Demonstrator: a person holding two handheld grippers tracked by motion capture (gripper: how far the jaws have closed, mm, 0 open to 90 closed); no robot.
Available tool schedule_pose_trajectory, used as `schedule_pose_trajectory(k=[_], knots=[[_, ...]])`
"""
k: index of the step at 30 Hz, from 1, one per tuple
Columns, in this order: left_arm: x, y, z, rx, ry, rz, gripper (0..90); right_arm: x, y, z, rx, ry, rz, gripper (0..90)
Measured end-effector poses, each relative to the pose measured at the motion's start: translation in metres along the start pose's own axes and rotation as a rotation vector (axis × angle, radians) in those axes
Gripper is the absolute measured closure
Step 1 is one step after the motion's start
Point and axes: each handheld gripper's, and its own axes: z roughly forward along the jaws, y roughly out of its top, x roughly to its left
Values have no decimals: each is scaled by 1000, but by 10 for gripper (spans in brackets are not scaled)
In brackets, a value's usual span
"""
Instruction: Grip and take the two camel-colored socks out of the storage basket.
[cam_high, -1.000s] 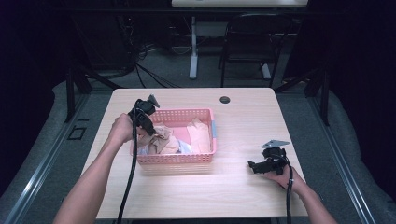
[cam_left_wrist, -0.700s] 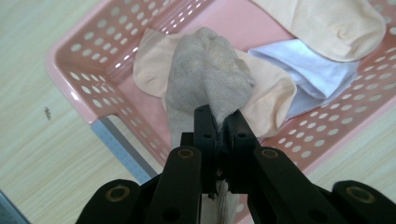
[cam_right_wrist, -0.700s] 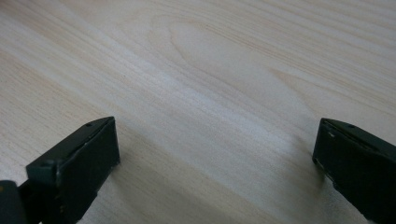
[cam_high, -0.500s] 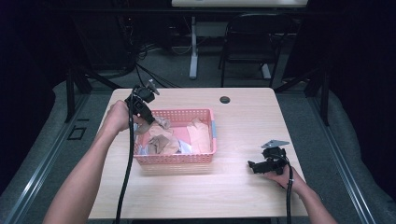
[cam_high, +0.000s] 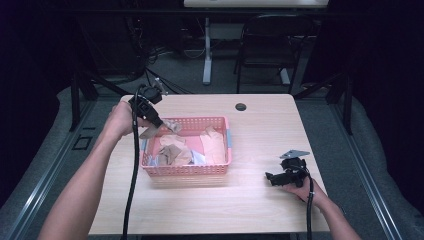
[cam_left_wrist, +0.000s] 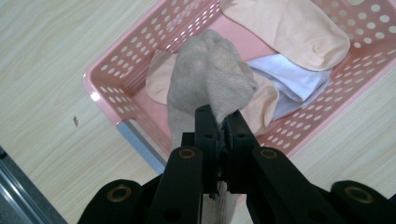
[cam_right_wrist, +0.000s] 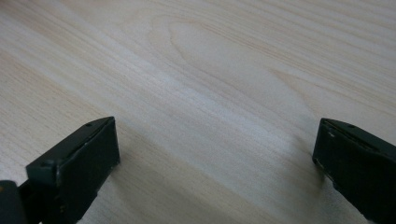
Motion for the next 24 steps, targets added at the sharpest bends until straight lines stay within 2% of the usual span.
schedule_pose_trajectory(k=[5,8,11,13,18,19,24], knots=[[8,-7,-7,-6,10,-17,861,0,0,0,-2,4,1,0],[19,-18,-16,-15,19,-47,861,0,0,0,0,0,-1,0],[24,-23,-19,-19,27,-57,861,0,0,0,-1,2,0,0],[32,-32,-26,-23,40,-79,861,0,0,0,0,0,0,0],[44,-44,-34,-19,67,-105,861,0,0,0,0,0,0,0],[50,-51,-37,-21,74,-125,861,0,0,0,-1,3,1,0],[61,-65,-43,-22,89,-148,861,0,0,0,-4,5,4,0]])
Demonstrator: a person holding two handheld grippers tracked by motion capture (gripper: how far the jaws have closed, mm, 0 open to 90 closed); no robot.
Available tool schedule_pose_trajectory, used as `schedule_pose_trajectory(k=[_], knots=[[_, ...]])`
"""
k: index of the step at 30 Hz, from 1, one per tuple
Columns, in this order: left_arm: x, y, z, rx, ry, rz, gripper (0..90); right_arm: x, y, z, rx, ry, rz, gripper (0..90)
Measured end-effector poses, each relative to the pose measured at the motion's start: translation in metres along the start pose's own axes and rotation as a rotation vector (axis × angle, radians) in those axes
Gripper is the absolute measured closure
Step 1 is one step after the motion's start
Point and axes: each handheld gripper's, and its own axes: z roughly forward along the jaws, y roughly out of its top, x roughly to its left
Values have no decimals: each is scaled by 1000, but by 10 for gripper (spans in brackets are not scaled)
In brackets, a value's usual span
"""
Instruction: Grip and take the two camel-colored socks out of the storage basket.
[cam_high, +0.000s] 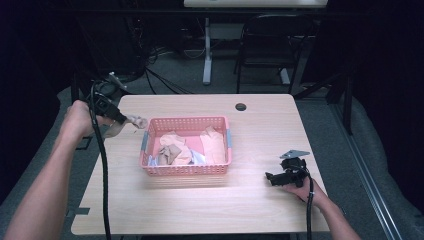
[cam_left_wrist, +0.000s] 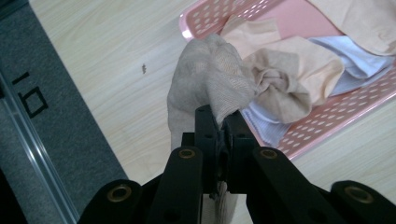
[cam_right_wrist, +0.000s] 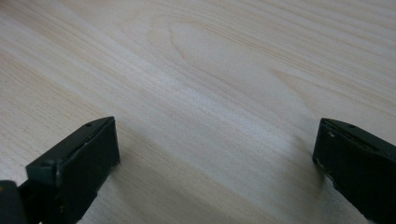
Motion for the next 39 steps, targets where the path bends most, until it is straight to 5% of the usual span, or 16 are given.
schedule_pose_trajectory(k=[12,19,24,39], knots=[[28,-26,-13,-15,25,-61,861,0,0,0,-1,0,1,0],[37,-35,-7,-9,27,-89,862,0,0,0,-1,0,1,0],[47,-43,7,-7,49,-153,862,0,0,0,1,-5,0,0],[51,-60,61,31,1,-195,862,0,0,0,1,-5,1,0]])
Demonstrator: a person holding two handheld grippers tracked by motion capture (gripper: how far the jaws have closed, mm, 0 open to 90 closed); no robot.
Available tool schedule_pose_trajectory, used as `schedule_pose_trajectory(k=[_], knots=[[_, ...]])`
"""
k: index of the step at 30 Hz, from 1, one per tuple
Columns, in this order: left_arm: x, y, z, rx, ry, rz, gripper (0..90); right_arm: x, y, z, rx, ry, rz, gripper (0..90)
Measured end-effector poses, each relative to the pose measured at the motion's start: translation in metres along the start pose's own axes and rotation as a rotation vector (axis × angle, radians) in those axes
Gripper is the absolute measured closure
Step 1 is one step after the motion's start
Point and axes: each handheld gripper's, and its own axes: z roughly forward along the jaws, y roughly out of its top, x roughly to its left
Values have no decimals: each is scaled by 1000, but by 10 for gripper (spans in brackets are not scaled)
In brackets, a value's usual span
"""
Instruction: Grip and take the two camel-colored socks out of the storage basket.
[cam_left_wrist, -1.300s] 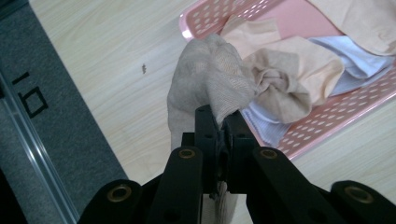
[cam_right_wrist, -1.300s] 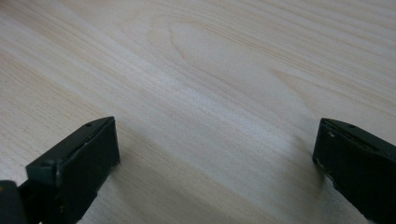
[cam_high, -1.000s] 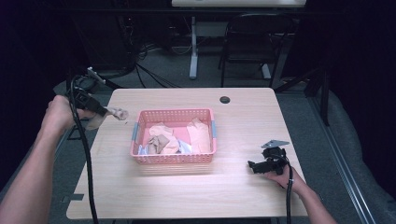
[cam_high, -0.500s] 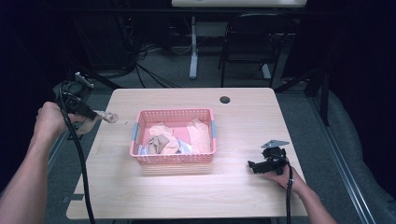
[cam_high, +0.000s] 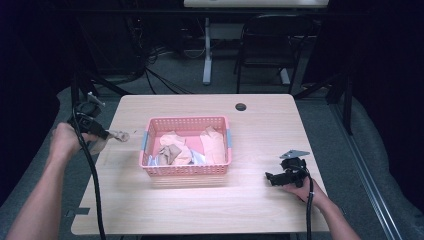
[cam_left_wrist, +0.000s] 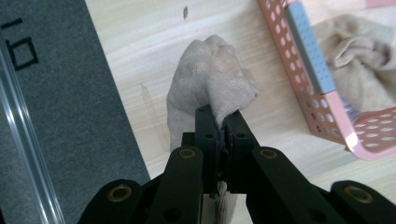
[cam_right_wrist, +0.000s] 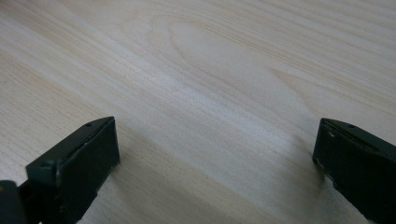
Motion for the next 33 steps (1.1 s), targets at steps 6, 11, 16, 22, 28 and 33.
schedule_pose_trajectory(k=[6,11,16,22,28,33], knots=[[2,-7,28,29,-24,-21,862,0,0,0,0,0,0,0],[2,-15,53,46,-41,-33,860,0,0,0,-1,3,1,0],[2,-22,67,62,-57,-42,851,0,0,0,0,0,1,0],[3,-31,81,74,-78,-50,835,0,0,0,0,0,1,0],[5,-38,92,87,-99,-62,807,0,0,0,0,0,1,0],[4,-38,84,67,-129,-65,548,0,0,0,0,0,1,0]])
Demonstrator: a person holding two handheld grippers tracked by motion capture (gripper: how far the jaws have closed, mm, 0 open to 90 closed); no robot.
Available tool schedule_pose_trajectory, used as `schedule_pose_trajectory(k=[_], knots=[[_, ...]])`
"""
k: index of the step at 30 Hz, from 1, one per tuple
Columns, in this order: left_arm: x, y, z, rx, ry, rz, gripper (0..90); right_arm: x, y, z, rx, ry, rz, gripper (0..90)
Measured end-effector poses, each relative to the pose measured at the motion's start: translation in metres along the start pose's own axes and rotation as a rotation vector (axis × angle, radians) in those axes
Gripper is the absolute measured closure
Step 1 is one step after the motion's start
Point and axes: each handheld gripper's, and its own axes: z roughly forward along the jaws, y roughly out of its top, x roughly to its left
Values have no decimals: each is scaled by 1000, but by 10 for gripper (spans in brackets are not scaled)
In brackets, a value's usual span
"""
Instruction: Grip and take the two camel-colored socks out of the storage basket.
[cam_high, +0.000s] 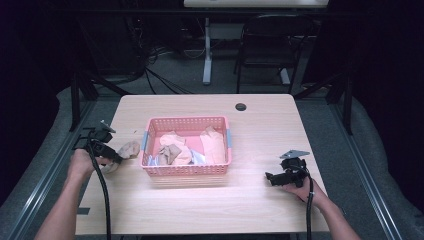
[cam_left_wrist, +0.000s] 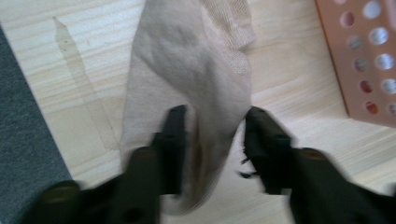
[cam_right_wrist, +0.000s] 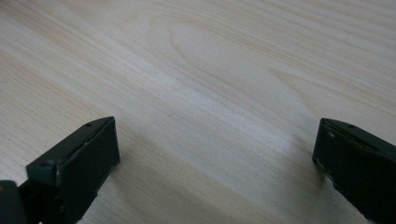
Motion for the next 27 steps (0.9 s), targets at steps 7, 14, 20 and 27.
schedule_pose_trajectory(k=[7,14,20,27], knots=[[-3,3,-25,-30,-1,0,179,0,0,0,0,0,0,0],[-8,16,-55,-9,33,9,55,0,0,0,-1,1,-2,0],[-13,23,-73,-18,58,31,3,0,0,0,-1,1,-2,0],[-20,27,-82,-32,78,52,3,0,0,0,-1,1,-3,0]])
